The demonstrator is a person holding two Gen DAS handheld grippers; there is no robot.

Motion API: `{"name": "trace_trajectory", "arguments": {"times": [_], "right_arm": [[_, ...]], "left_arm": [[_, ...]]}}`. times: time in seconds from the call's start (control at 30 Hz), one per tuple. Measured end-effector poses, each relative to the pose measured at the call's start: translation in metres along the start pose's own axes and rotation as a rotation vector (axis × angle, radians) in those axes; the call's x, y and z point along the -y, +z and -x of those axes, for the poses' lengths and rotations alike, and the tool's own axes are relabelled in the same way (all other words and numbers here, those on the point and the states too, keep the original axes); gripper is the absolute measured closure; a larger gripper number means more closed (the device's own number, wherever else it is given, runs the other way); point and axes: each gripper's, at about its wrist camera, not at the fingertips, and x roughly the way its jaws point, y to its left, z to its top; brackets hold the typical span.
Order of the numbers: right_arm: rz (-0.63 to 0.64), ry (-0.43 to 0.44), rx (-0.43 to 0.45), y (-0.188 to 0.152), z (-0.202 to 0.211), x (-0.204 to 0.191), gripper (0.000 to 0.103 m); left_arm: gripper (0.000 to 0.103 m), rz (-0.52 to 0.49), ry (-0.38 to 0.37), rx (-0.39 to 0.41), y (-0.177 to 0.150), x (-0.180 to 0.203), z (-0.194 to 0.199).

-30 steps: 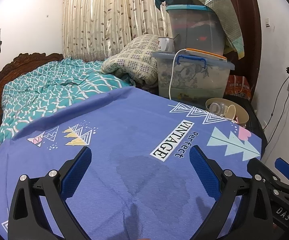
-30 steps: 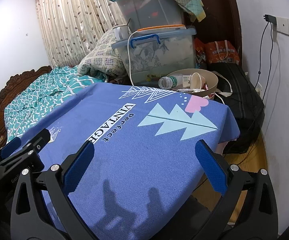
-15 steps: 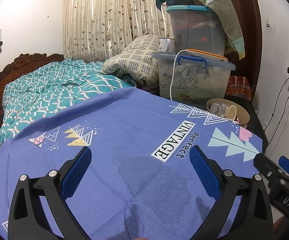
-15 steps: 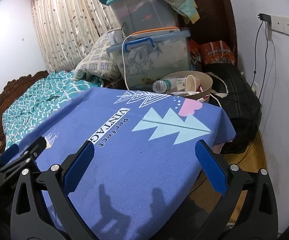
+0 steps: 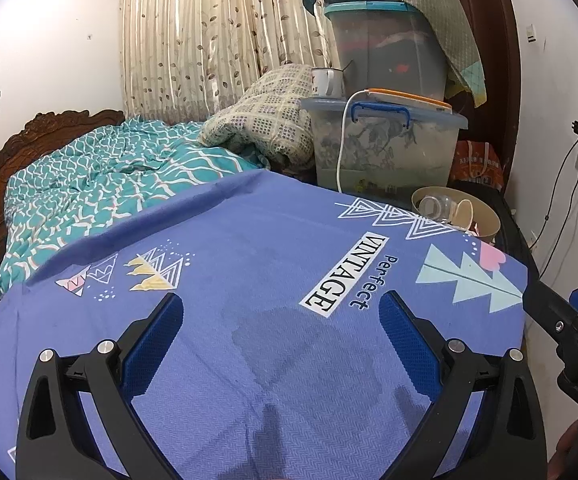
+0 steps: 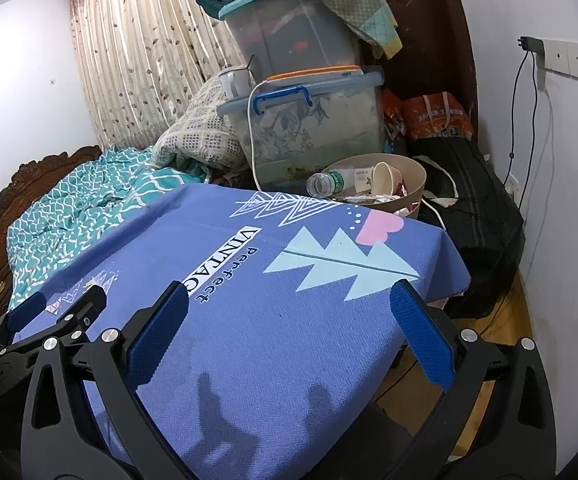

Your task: Collect trash

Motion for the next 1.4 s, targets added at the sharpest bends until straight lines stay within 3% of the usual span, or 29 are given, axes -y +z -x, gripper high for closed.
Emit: {"name": "trace_trajectory", "arguments": {"times": [1.4], "right_arm": [[-0.009, 0.003, -0.003, -0.0005, -0.0031, 0.001, 0.003]], "left_arm": [[0.009, -0.037, 0.008, -0.001, -0.0041, 0.0056, -0.0034]]}}
